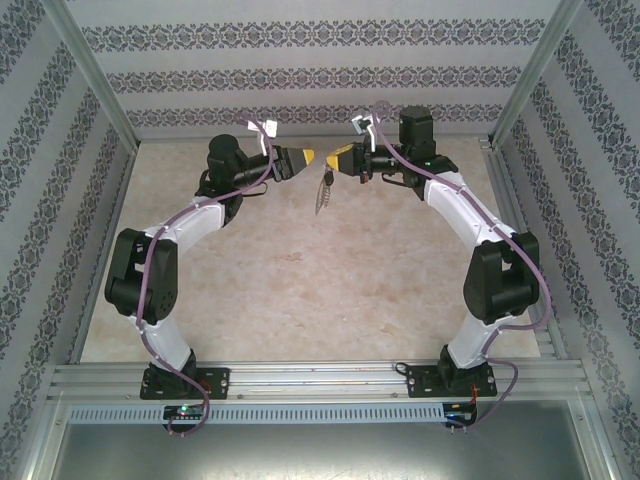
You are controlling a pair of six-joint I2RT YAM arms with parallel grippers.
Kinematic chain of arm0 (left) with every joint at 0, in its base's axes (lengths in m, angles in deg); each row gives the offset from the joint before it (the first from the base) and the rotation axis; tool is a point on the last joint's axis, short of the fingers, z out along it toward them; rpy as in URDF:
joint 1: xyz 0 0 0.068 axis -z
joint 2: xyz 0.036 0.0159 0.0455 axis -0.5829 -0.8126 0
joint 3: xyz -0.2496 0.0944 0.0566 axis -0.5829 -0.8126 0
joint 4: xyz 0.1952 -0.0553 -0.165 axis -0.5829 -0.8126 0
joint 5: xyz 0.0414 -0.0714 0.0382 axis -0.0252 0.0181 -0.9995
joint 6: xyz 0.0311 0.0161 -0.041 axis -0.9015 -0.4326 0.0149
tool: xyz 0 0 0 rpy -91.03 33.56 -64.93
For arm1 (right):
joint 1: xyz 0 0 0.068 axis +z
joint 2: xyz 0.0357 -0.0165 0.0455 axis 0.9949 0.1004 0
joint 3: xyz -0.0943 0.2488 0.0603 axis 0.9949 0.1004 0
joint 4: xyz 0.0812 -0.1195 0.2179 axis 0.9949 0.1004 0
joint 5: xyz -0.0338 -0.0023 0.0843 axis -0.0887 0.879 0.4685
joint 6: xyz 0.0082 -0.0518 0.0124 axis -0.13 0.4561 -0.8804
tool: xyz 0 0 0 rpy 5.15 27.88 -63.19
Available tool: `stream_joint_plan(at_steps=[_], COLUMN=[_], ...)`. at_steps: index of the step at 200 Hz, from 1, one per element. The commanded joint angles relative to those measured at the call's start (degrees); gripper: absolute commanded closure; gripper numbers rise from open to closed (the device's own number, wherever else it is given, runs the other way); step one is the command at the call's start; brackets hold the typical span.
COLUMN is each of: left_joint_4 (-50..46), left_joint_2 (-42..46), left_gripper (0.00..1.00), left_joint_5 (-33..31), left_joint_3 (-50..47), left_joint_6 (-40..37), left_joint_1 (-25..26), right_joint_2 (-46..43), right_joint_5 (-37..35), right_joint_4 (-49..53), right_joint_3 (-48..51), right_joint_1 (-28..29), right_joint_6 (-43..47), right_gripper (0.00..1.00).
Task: Put the keys on the keyring
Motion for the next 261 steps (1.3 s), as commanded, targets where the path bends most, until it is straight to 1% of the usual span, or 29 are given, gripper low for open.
stream_joint_plan(at_steps=[1, 26, 52, 76, 135, 153, 183, 261], left_joint_4=[6.5, 9.4, 14.6, 17.1, 24.8, 25.0, 24.7, 26.5], left_joint_2=[-0.9, -1.6, -1.8, -2.0, -3.1, -3.3, -3.7, -4.0], left_gripper=[0.44, 0.44, 0.45, 0.47, 0.48, 0.49, 0.55, 0.62], left_joint_5=[1.2, 1.2, 0.8, 0.8, -0.3, -0.4, 0.2, -0.7], left_joint_3=[-1.4, -2.0, -3.2, -3.6, -4.1, -3.8, -3.1, -2.5], left_joint_6=[3.6, 5.9, 8.9, 10.7, 15.7, 16.0, 16.1, 16.7], left_joint_1=[1.4, 2.2, 2.7, 2.9, 3.3, 3.6, 4.2, 5.1], right_joint_2=[0.1, 0.2, 0.3, 0.2, 0.1, 0.1, 0.1, 0.1], right_joint_5=[0.3, -0.2, -0.2, -0.3, -0.3, -0.3, -0.5, -0.5], right_joint_4=[-5.4, -7.4, -9.2, -10.2, -12.1, -12.2, -12.5, -12.0], right_joint_3=[0.0, 0.1, 0.4, 0.7, 1.8, 2.0, 2.1, 2.3], right_joint_1=[0.2, 0.2, 0.3, 0.2, 0.4, 0.4, 0.4, 0.6], right_joint_6=[-2.5, -4.2, -5.8, -6.6, -8.0, -8.1, -8.2, -7.7], right_gripper=[1.0, 1.0, 1.0, 1.0, 1.0, 1.0, 1.0, 1.0])
